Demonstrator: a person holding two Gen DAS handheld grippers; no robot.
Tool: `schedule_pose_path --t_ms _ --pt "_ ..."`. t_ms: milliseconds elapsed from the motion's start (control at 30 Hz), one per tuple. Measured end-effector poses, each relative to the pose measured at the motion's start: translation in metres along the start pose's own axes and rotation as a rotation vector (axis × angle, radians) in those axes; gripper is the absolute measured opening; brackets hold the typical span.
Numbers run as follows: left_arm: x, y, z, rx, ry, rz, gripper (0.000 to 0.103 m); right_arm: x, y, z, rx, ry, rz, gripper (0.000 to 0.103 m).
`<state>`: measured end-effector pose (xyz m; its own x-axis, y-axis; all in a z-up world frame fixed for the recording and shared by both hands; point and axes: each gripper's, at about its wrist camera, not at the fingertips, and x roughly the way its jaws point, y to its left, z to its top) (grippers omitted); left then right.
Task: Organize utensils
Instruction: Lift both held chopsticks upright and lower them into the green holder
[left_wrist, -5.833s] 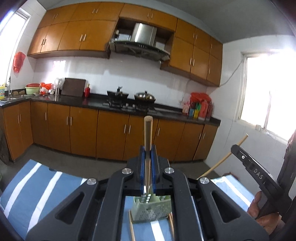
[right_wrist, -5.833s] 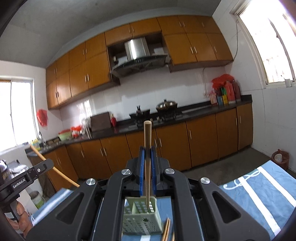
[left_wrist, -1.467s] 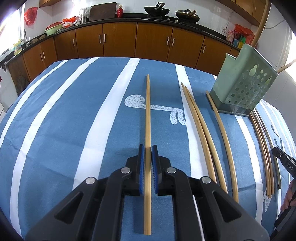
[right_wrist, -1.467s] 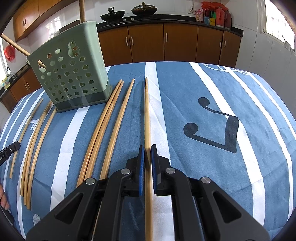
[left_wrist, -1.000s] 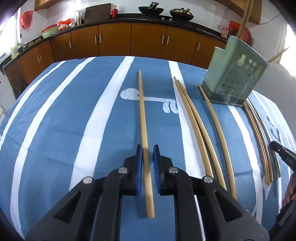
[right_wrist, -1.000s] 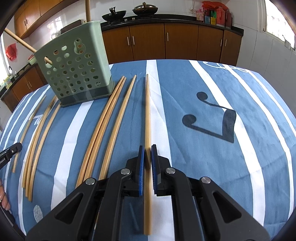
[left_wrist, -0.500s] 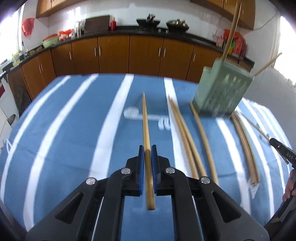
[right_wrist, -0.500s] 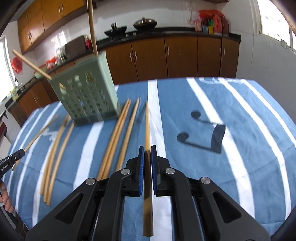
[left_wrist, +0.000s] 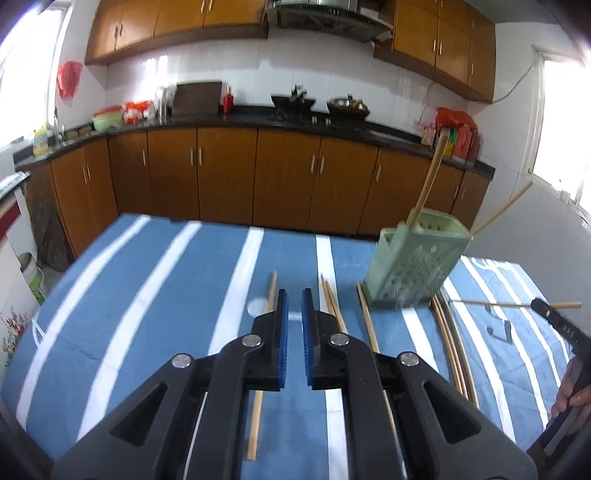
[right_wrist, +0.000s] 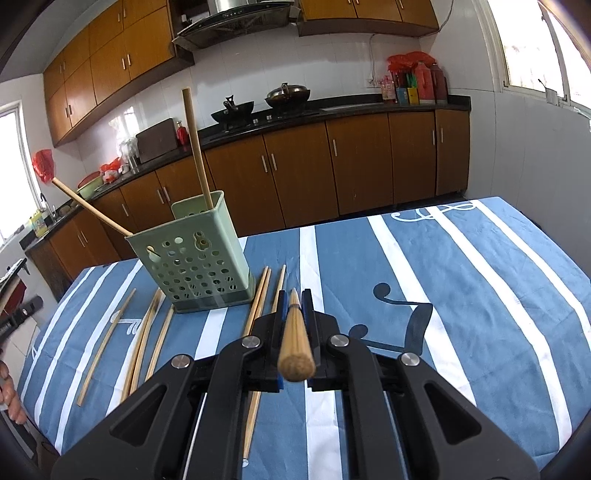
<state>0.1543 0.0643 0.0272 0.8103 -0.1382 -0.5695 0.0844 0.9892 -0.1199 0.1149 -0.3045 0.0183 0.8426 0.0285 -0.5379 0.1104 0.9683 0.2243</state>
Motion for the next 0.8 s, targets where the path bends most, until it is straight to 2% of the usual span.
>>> schedule_pose_path --t_ms 100,267,367,467,500,567,800 --pt "0.016 0.000 -0.022 0.015 0.075 -0.007 0.019 0.000 0.000 -0.001 0.000 0.005 0.003 0.008" --pt "0.051 0.009 -0.061 0.019 0.209 0.040 0.020 -0.001 0.004 -0.003 -0.008 0.008 0.009 0.008" --pt "0.064 0.016 -0.076 0.014 0.260 0.070 0.020 -0.002 0.004 -0.003 -0.013 0.008 0.011 0.008" --pt "0.065 0.020 -0.082 0.033 0.266 0.090 0.020 -0.001 0.004 -0.003 -0.011 0.010 0.010 0.008" --pt "0.066 0.021 -0.083 0.033 0.278 0.089 0.014 -0.001 0.004 -0.003 -0.010 0.012 0.009 0.008" --pt "0.066 0.022 -0.085 0.039 0.271 0.095 0.008 0.000 0.004 -0.004 -0.008 0.016 0.009 0.008" --pt "0.061 0.021 -0.079 0.028 0.268 0.081 0.008 -0.003 0.004 -0.001 -0.013 0.005 0.010 0.008"
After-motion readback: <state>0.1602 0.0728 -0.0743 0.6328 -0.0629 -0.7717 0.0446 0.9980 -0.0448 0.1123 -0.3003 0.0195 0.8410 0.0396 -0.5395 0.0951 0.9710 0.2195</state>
